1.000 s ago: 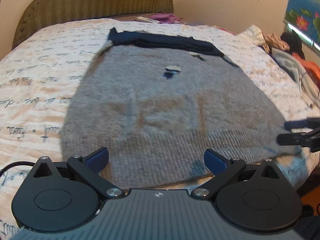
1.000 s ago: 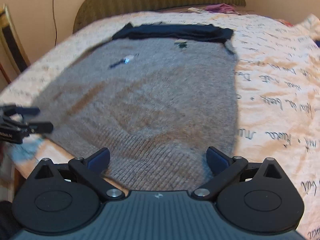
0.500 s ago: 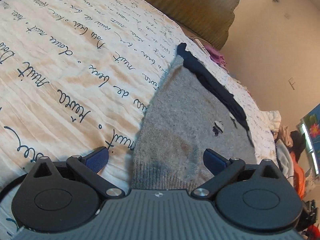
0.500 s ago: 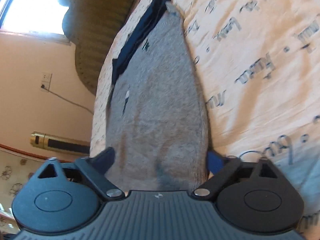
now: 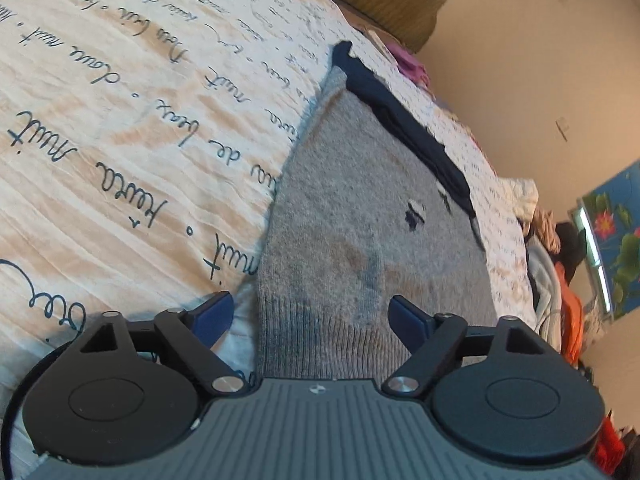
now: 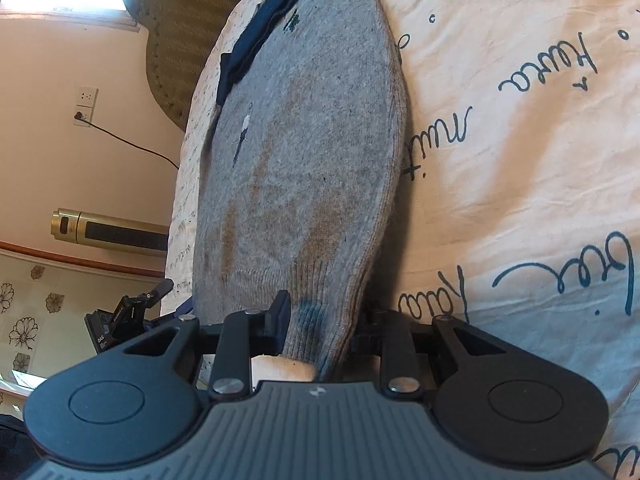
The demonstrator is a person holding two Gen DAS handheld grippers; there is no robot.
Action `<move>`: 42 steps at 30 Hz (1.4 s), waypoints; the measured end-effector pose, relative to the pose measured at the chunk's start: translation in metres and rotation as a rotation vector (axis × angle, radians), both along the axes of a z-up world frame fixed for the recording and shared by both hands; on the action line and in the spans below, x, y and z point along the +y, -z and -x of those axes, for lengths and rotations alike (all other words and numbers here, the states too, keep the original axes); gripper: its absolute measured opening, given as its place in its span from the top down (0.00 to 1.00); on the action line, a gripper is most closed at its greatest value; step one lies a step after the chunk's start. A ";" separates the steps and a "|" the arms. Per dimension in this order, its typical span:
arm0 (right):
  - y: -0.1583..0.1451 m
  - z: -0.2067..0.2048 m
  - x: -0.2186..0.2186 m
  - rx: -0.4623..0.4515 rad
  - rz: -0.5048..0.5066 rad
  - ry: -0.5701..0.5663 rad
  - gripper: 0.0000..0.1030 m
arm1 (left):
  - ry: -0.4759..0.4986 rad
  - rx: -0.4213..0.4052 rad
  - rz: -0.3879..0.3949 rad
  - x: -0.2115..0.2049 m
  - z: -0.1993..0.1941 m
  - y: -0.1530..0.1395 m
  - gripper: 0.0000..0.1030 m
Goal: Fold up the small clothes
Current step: 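Grasp the ribbed hem with both tools, then lift the hem with both tools and fold it toward the collar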
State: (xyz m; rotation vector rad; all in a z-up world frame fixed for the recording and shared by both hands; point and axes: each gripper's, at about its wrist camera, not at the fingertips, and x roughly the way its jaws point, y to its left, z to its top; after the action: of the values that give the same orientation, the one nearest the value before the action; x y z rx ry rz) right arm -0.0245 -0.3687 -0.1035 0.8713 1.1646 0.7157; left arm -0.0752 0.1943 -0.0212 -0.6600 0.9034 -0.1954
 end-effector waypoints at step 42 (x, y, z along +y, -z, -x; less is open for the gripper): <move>-0.009 0.000 -0.031 -0.038 0.100 -0.022 0.96 | 0.091 0.034 0.103 0.005 0.019 0.012 0.96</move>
State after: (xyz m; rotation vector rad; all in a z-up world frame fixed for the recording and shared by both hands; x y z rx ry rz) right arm -0.0245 -0.4000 -0.0943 0.7593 1.1681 0.6835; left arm -0.0941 0.1994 -0.0333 -0.7196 0.9613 -0.3144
